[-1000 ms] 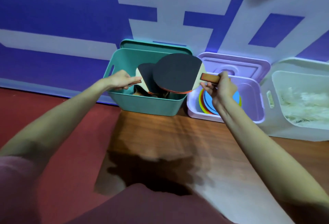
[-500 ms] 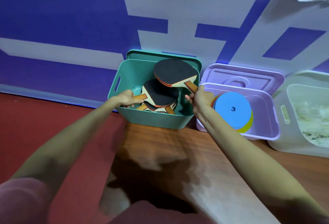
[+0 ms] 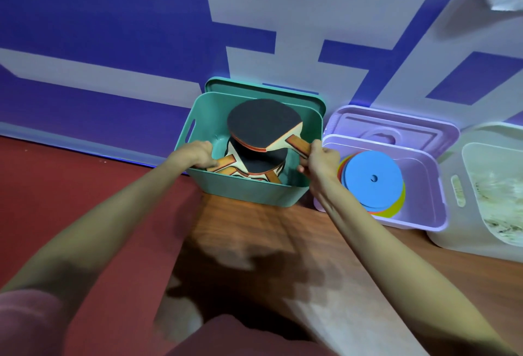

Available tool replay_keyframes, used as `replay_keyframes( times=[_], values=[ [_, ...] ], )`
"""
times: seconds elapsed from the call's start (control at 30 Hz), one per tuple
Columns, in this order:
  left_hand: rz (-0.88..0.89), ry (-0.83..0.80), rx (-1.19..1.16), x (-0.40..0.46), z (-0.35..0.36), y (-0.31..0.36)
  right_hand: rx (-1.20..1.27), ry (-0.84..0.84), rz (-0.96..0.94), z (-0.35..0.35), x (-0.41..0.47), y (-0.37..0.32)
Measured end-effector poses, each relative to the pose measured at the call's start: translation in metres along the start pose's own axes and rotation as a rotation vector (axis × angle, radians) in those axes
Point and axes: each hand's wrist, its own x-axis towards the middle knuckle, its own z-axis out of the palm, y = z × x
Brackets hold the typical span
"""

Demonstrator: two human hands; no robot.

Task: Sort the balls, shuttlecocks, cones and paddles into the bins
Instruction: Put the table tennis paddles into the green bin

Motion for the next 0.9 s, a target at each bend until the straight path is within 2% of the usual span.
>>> replay_keyframes(
  times=[0.17, 0.37, 0.43, 0.57, 0.67, 0.73, 0.8, 0.9],
  values=[
    [0.02, 0.074, 0.061, -0.016, -0.009, 0.002, -0.09, -0.057, 0.043, 0.028, 0.009, 0.007],
    [0.016, 0.309, -0.093, -0.034, 0.01, 0.003, -0.19, -0.178, 0.189, 0.043, 0.019, 0.019],
    [0.018, 0.366, -0.179, -0.041, 0.02, 0.006, -0.338, -0.26, 0.17, 0.038, 0.021, 0.022],
    [0.088, 0.47, -0.259, -0.057, 0.033, 0.028, -0.842, -0.413, -0.09, 0.02, 0.02, 0.013],
    [0.191, 0.551, -0.305, -0.066, 0.038, 0.047, -1.036, -0.452, -0.293, 0.006, 0.012, -0.002],
    [0.251, 0.603, -0.341, -0.071, 0.042, 0.059, -1.017, -0.4, -0.491, -0.011, 0.007, -0.008],
    [0.302, 0.682, -0.387, -0.079, 0.048, 0.075, -0.899, -0.328, -0.67, -0.042, -0.001, -0.007],
    [0.404, 0.843, -0.513, -0.097, 0.066, 0.108, -0.732, -0.177, -0.801, -0.106, -0.013, 0.004]
  ],
)
